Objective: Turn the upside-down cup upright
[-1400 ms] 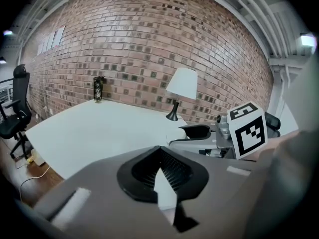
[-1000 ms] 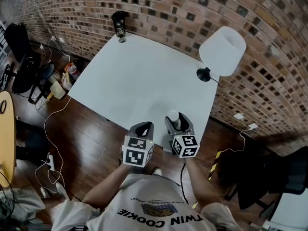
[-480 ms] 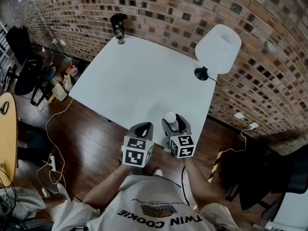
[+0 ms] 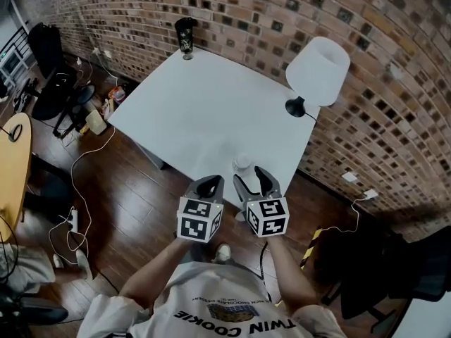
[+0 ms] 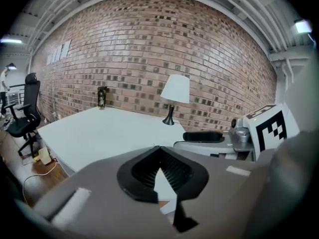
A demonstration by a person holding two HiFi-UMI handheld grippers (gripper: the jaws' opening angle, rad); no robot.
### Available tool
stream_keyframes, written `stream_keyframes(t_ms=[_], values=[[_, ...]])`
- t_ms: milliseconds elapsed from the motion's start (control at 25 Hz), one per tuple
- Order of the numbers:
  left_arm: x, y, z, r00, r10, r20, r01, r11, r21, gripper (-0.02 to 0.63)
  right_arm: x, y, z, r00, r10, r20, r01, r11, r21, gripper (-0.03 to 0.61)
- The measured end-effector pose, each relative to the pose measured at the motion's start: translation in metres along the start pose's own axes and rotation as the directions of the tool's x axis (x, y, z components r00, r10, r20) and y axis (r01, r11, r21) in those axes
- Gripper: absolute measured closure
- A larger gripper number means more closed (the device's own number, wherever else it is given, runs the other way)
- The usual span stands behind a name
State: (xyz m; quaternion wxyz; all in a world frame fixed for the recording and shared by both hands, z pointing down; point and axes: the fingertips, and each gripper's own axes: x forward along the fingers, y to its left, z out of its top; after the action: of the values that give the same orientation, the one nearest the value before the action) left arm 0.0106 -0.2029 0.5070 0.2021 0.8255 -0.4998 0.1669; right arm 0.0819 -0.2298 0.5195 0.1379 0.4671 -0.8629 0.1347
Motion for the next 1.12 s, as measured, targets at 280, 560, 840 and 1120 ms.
stream_keyframes(t_ms=[280,560,840,1120], values=[[-0.031,-0.028,-0.006,0.999,0.030,0.037,-0.030,1.000,0.004,0.611,-0.052,0.023,-0.006,0.999,0.031,-0.042,-0.030,0.999,0.017,0.371],[-0.069,-0.050,-0.024,0.999,0.010,0.041,-0.010,1.000,0.010,0.609,-0.094,0.059,-0.009,0.999,0.022,-0.027,-0.021,0.999,0.024,0.471],[-0.127,-0.063,-0.054,0.999,-0.013,0.042,0.012,0.999,0.030,0.610,-0.135,0.120,-0.024,0.999,-0.003,-0.034,0.004,1.000,0.020,0.531],[-0.190,-0.079,-0.088,0.997,-0.070,0.044,0.068,0.997,0.042,0.611,-0.180,0.177,-0.036,0.998,-0.059,-0.020,0.059,0.998,0.024,0.575]])
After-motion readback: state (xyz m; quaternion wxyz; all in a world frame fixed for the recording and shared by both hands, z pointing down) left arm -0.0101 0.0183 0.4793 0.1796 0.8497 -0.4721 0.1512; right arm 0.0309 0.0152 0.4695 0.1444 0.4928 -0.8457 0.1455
